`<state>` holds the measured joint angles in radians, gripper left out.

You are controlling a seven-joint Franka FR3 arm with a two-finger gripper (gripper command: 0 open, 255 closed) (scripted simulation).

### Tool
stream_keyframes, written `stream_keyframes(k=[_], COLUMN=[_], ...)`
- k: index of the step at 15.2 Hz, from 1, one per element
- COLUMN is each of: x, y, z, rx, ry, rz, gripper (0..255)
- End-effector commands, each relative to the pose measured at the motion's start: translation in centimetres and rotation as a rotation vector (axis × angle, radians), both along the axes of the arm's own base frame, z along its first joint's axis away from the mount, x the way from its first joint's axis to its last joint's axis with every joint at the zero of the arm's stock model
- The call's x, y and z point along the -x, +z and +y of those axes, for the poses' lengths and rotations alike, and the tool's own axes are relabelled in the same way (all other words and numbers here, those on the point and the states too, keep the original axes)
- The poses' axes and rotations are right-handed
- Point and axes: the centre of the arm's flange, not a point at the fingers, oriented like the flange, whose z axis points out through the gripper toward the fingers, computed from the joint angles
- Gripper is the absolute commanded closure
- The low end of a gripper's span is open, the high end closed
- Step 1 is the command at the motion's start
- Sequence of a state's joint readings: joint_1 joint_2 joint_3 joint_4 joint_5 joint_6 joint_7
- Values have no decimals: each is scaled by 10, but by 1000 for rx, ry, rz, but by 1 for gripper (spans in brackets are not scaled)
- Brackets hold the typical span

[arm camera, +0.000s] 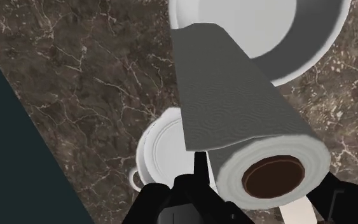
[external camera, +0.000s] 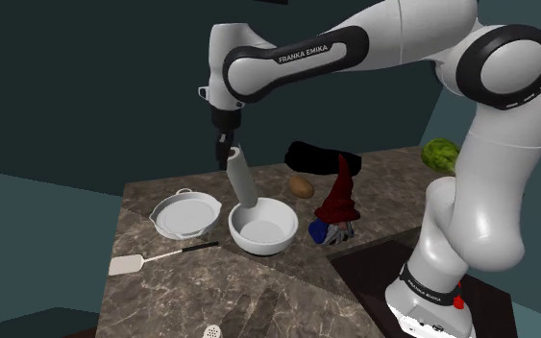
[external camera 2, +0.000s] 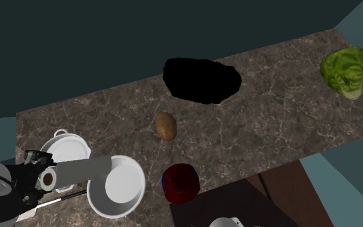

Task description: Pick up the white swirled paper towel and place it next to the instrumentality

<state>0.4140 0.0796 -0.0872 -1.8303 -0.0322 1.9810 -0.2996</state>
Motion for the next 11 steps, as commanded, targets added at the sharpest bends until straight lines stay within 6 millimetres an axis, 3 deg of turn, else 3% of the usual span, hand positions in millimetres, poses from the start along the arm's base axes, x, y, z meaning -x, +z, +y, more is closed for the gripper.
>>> stream_keyframes(k=[1,11], x=[4,20], y=[-3,-2], z=[27,158], rx=[0,0], ry=[-1,-1], rz=[1,1], gripper=[255,255])
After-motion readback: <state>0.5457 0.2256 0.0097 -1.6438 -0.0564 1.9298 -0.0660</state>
